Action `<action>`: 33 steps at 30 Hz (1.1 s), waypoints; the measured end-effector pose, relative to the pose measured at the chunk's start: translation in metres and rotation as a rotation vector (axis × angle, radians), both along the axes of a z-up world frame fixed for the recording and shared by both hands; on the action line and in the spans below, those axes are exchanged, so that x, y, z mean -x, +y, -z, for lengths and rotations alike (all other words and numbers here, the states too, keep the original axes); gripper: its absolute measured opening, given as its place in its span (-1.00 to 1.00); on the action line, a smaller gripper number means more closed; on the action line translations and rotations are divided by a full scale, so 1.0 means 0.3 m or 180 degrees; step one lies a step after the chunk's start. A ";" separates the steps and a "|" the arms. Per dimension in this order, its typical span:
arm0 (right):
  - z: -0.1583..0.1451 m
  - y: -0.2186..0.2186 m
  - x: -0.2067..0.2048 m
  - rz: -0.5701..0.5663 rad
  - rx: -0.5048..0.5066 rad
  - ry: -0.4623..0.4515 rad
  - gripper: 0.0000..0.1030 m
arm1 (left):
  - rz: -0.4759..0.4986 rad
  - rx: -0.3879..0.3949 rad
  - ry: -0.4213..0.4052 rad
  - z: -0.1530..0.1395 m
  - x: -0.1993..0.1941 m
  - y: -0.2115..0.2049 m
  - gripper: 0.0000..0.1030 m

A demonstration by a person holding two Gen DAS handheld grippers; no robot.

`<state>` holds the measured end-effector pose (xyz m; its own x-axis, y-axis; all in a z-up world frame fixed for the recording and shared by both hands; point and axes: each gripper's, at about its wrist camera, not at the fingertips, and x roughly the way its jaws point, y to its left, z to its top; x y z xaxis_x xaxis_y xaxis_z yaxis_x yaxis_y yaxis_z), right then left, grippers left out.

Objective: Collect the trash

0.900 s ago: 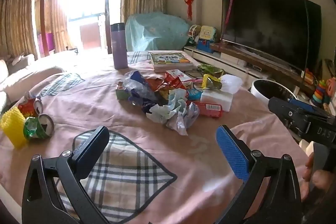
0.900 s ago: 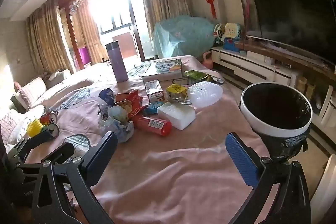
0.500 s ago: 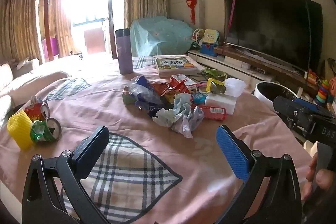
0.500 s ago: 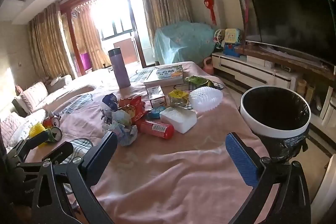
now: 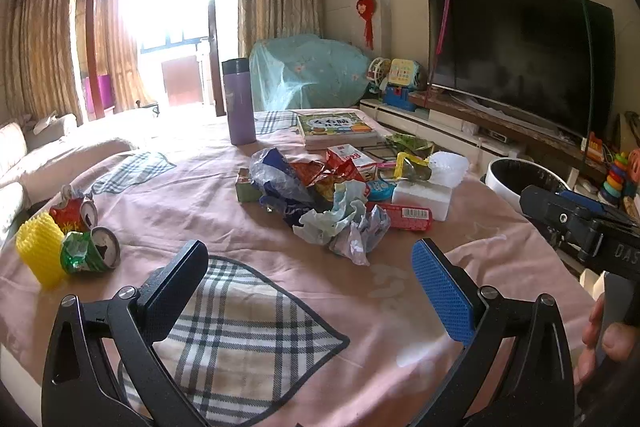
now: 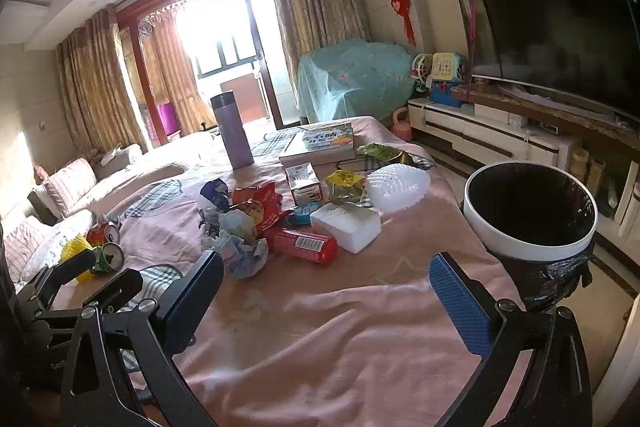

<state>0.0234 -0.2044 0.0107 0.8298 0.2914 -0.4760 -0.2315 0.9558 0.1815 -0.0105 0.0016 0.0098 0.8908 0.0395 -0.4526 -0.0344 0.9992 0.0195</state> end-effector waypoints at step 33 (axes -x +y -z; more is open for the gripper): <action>-0.002 -0.001 0.001 0.0001 -0.0065 -0.0021 1.00 | 0.0026 0.0028 0.0001 0.009 -0.002 -0.012 1.00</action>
<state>0.0230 -0.2048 0.0114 0.8330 0.3007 -0.4643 -0.2325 0.9519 0.1994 -0.0098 -0.0019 0.0072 0.8910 0.0281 -0.4532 -0.0261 0.9996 0.0106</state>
